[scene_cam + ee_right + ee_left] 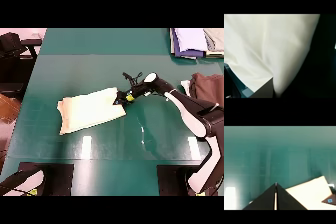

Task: Fold the shirts.

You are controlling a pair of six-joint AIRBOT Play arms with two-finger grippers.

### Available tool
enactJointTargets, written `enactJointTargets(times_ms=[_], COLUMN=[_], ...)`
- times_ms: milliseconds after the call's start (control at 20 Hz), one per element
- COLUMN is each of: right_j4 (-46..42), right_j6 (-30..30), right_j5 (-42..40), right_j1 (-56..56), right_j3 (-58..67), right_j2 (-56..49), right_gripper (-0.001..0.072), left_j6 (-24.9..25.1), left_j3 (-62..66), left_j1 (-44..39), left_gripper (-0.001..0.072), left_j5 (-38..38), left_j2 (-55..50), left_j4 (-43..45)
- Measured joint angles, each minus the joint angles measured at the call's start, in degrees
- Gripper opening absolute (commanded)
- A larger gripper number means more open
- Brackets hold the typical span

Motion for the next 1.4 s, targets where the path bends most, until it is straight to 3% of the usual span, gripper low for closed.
enactJointTargets(times_ms=[350, 750, 1050, 1400], right_j4=[0.8, -15.0, -18.8, -19.9], right_j6=[0.7, 7.9, 10.3, 11.3], right_j5=[-0.5, -2.5, -2.2, -6.1], right_j1=[-7.5, -35.0, -51.5, -57.4], right_j3=[9.5, 12.8, 13.0, 13.1], right_j2=[2.0, 16.3, 21.3, 26.3], right_gripper=[0.0018, 0.0018, 0.0018, 0.0018], left_j6=[0.0, 0.0, 0.0, 0.0], left_j3=[0.0, 0.0, 0.0, 0.0], left_j1=[-6.2, -16.5, -18.3, -18.5], left_gripper=[0.0026, 0.0026, 0.0026, 0.0026], left_j5=[-0.1, 2.0, 3.8, 4.4], left_j2=[0.0, 0.0, 0.0, 0.0], left_j4=[-1.0, -1.2, -1.6, -1.6])
